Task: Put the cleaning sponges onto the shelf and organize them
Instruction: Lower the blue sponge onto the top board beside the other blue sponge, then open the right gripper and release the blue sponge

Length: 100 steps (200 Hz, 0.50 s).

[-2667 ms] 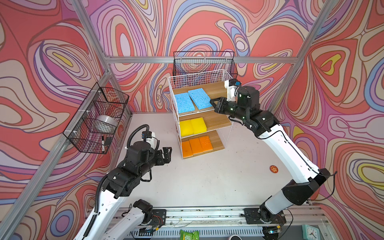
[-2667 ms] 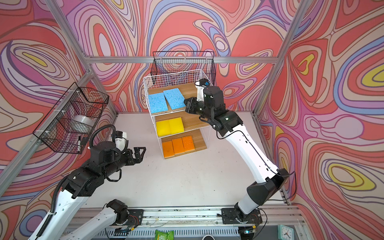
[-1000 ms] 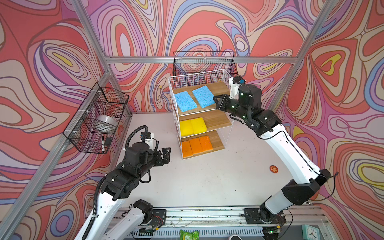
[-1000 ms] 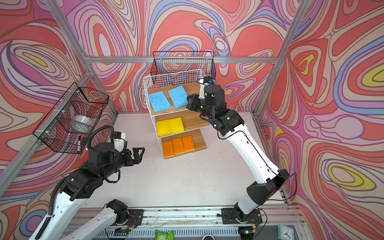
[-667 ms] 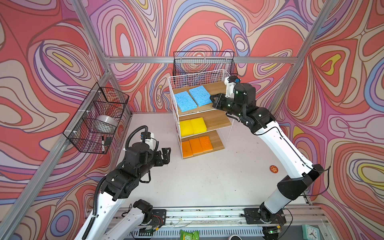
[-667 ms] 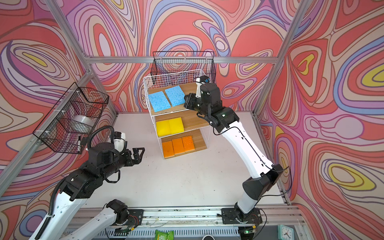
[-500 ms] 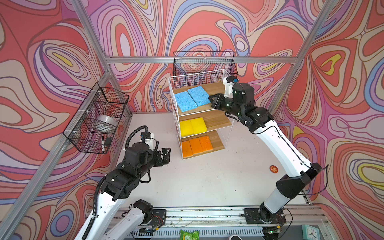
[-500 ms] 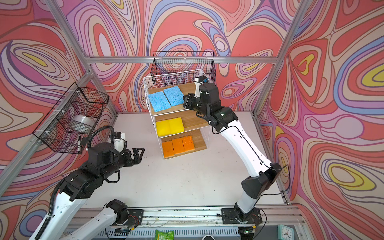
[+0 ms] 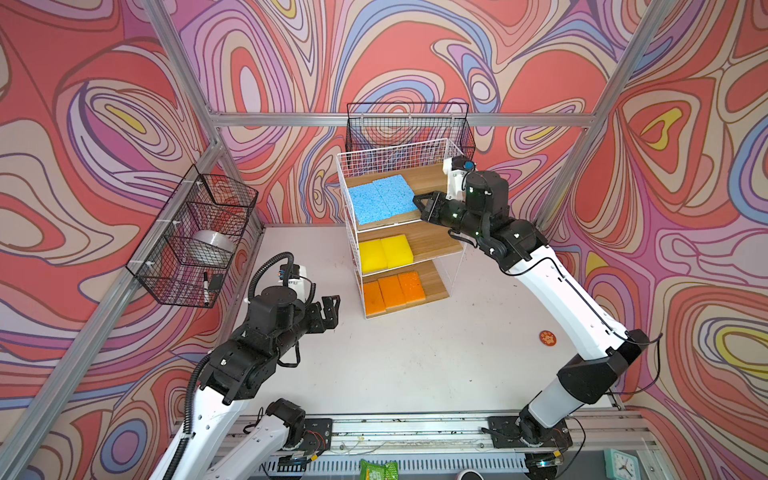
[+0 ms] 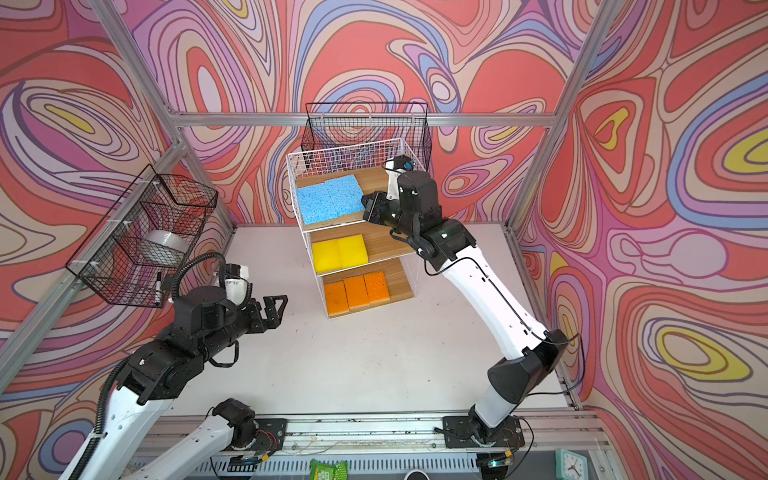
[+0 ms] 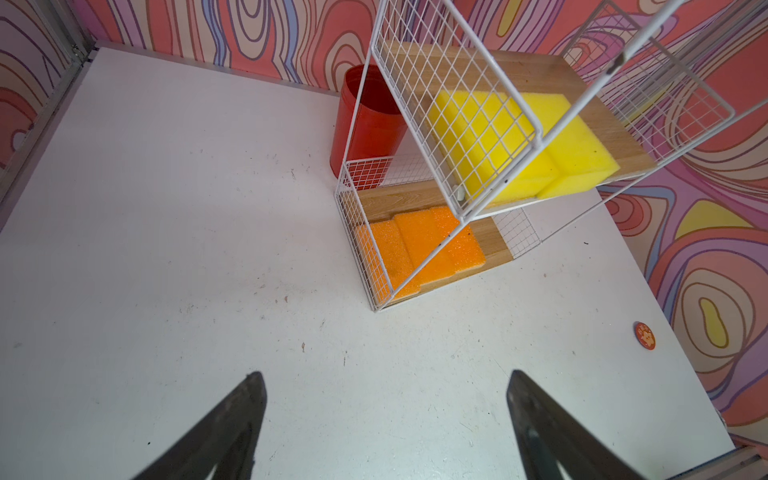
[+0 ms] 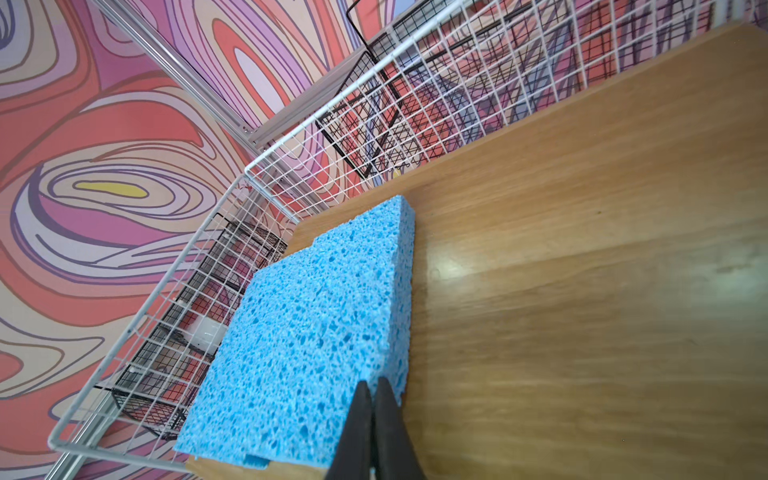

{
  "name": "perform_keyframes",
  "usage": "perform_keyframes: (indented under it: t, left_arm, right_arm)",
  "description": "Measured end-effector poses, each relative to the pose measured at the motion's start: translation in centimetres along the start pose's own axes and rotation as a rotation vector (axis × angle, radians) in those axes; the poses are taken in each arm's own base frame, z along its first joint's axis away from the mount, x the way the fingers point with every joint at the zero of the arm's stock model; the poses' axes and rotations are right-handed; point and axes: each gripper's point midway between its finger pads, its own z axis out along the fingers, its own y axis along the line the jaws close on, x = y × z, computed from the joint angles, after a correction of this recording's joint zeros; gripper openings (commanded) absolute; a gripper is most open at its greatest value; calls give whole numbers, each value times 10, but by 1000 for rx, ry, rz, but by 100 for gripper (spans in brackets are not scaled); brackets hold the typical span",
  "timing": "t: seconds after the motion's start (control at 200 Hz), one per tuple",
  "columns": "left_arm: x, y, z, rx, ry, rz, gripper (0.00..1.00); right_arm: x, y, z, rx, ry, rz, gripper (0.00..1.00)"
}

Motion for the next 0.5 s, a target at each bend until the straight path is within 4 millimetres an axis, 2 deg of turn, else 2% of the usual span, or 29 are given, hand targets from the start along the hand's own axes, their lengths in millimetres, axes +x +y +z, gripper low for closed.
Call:
perform_keyframes:
  t: [0.085, 0.165, 0.315, 0.501]
  left_arm:
    - [0, 0, -1, 1, -3, 0, 92]
    - [0, 0, -1, 1, -2, 0, 92]
    - [0, 0, -1, 1, -2, 0, 92]
    - [0, 0, -1, 1, -2, 0, 95]
  right_arm:
    - [3, 3, -3, -8, 4, -2, 0]
    - [5, 6, -5, -14, 4, -3, 7]
    - [4, 8, -7, -22, 0, -5, 32]
    - [4, 12, -8, -30, -5, -7, 54]
